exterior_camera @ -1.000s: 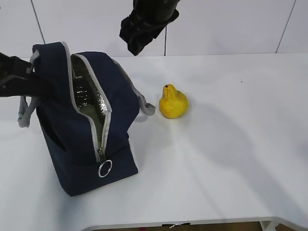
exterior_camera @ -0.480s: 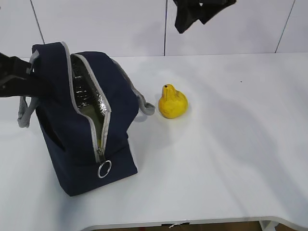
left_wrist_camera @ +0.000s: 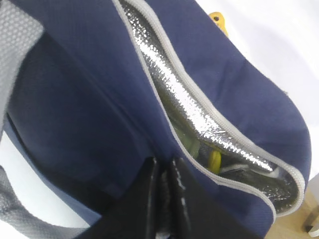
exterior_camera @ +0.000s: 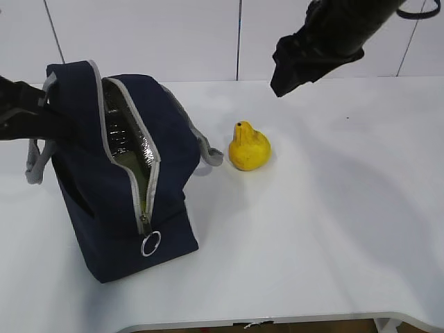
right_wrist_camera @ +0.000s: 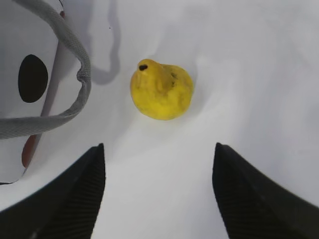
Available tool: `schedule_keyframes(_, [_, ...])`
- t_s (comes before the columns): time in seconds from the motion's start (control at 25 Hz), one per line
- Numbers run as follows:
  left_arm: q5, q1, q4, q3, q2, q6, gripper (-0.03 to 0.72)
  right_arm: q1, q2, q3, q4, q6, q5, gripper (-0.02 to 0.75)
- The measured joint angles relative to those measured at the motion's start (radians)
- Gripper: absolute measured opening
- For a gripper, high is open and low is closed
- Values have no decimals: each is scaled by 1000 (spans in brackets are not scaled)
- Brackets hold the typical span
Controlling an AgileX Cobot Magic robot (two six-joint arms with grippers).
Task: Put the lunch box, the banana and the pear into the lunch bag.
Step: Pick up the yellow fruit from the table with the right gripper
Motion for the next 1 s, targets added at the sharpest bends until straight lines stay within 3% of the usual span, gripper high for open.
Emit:
schedule_keyframes(0.36, [0, 0, 0, 0, 0, 0, -1, -1, -173, 445, 156, -121, -433, 547])
schedule_keyframes(0.6, [0, 0, 0, 0, 0, 0, -1, -1, -213, 597, 287, -265, -556, 547])
schedule_keyframes(0.88, [0, 0, 0, 0, 0, 0, -1, -1, -213, 659, 571, -669, -653, 547])
schedule_keyframes(1.0, [0, 0, 0, 0, 0, 0, -1, -1, -205, 659, 759, -904, -675, 547])
